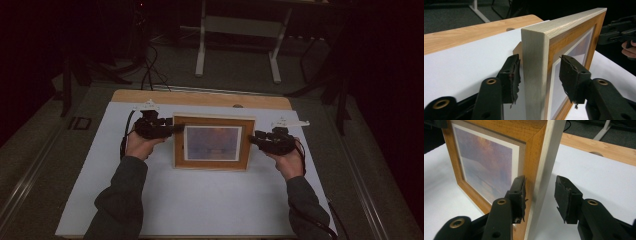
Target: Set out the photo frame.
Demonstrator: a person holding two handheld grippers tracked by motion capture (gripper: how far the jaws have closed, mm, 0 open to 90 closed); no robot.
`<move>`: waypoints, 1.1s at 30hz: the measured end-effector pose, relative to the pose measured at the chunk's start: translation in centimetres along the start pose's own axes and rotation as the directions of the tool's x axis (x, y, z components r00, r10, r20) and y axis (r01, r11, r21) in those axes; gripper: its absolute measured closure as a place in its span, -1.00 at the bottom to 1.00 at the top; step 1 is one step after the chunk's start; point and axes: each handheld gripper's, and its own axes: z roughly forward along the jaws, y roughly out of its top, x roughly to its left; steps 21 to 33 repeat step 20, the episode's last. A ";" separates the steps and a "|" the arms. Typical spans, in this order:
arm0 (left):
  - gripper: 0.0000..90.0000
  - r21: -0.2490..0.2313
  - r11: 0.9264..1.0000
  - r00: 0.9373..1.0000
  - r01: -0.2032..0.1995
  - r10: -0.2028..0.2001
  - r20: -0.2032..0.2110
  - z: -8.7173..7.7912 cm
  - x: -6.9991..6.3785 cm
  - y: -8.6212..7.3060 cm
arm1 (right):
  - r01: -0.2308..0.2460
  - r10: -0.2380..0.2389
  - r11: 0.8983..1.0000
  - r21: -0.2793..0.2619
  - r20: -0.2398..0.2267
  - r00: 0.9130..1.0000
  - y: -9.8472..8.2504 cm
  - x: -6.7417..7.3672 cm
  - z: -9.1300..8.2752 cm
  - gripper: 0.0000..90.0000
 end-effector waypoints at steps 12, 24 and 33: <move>0.08 -0.002 1.000 0.999 0.016 -0.016 -0.032 -2.3 -0.7 0.0 | 0.009 -0.009 1.000 0.019 0.003 1.000 -0.1 -0.3 -0.7 0.30; 0.02 0.030 1.000 0.992 -0.002 0.006 -0.123 -4.4 -2.1 -1.4 | 0.002 -0.003 0.999 0.049 0.006 1.000 -0.9 -0.9 -1.2 0.24; 0.02 0.030 1.000 0.992 -0.002 0.006 -0.123 -4.4 -2.1 -1.4 | 0.002 -0.003 0.999 0.049 0.006 1.000 -0.9 -0.9 -1.2 0.24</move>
